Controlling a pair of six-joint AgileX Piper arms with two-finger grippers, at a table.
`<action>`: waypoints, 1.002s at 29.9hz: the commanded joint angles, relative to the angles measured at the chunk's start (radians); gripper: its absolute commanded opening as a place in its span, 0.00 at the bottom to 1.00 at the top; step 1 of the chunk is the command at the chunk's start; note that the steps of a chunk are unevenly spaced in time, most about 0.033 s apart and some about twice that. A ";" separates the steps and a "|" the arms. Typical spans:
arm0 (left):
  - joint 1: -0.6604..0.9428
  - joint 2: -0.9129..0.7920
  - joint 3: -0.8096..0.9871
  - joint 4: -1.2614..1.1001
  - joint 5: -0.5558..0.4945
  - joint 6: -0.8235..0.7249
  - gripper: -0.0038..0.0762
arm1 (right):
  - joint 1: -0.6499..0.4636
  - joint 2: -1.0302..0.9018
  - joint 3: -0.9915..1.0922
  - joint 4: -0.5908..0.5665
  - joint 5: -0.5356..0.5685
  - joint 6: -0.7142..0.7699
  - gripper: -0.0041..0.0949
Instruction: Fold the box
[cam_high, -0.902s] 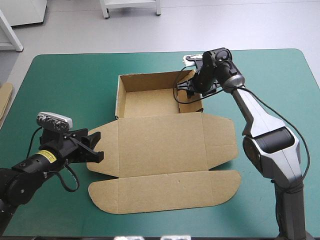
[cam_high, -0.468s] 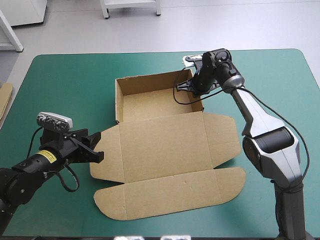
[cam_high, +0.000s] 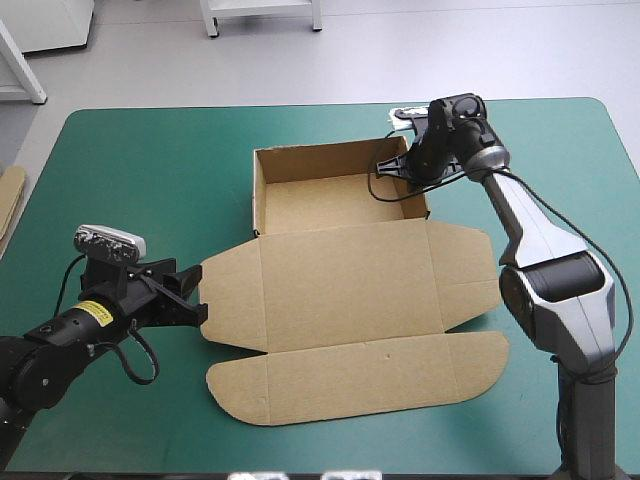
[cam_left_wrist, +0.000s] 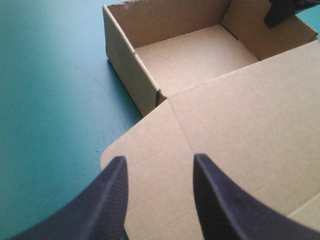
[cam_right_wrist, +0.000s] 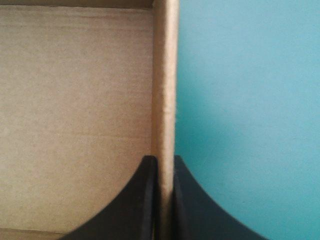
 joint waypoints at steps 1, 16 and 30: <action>-0.004 -0.005 -0.025 -0.016 -0.058 0.002 0.43 | -0.077 -0.059 0.042 -0.078 0.020 -0.045 0.04; -0.004 -0.005 -0.025 -0.016 -0.069 0.002 0.43 | -0.364 -0.119 0.080 -0.083 0.018 -0.083 0.04; -0.004 -0.005 -0.025 -0.013 -0.069 0.002 0.43 | -0.586 -0.146 0.080 -0.101 0.018 -0.095 0.04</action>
